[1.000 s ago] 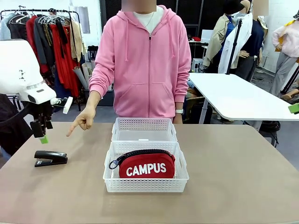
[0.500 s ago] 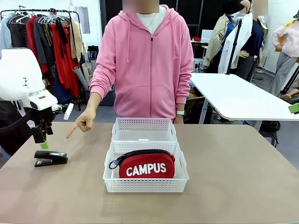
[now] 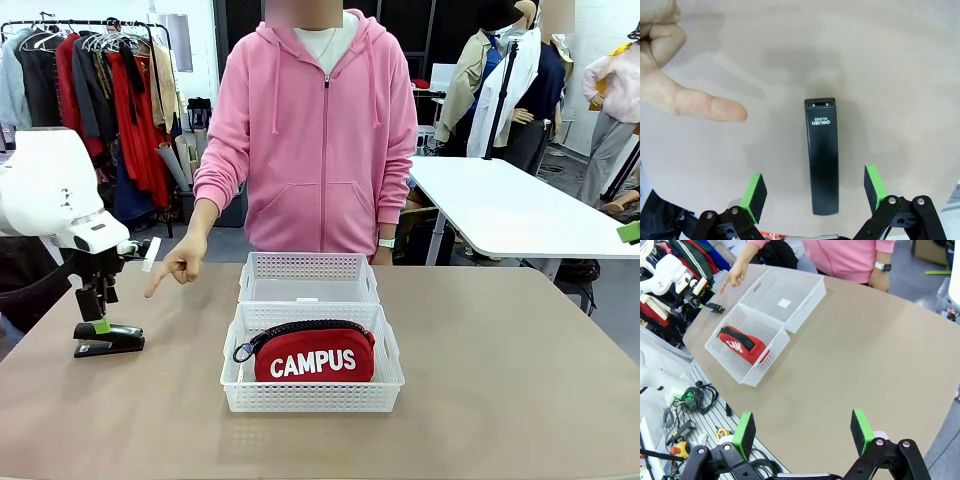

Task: Distribute items into two baskets.
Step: Pick up the Stapler that the person points to.

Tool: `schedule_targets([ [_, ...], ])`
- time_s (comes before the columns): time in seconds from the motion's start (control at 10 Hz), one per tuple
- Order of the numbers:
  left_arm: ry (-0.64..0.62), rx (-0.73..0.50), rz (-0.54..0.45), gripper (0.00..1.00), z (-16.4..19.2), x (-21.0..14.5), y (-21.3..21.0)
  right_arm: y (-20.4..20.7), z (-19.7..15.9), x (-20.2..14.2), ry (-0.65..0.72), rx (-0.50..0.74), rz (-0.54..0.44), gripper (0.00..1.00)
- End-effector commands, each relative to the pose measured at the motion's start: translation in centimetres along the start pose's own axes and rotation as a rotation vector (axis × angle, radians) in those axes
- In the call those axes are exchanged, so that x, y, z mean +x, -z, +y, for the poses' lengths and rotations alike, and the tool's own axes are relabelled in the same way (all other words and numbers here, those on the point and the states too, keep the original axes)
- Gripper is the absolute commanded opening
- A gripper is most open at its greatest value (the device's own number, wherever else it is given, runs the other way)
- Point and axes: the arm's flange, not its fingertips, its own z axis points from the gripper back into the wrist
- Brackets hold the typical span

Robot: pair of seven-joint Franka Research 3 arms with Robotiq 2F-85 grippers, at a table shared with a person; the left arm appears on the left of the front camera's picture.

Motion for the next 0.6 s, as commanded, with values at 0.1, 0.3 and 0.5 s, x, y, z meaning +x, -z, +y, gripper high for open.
schedule_targets([
  [0.1,-0.037,0.003,-0.04,1.0,0.2,0.0,1.8,-0.1,0.0,0.1,-0.009,0.007,-0.013,1.0],
  [0.3,-0.041,-0.01,-0.034,1.0,0.3,0.0,2.6,-0.1,0.0,0.1,-0.009,0.007,-0.013,1.0],
  [0.5,-0.047,-0.019,-0.014,1.0,0.1,-0.1,3.3,-0.1,0.0,0.1,-0.009,0.007,-0.013,1.0],
])
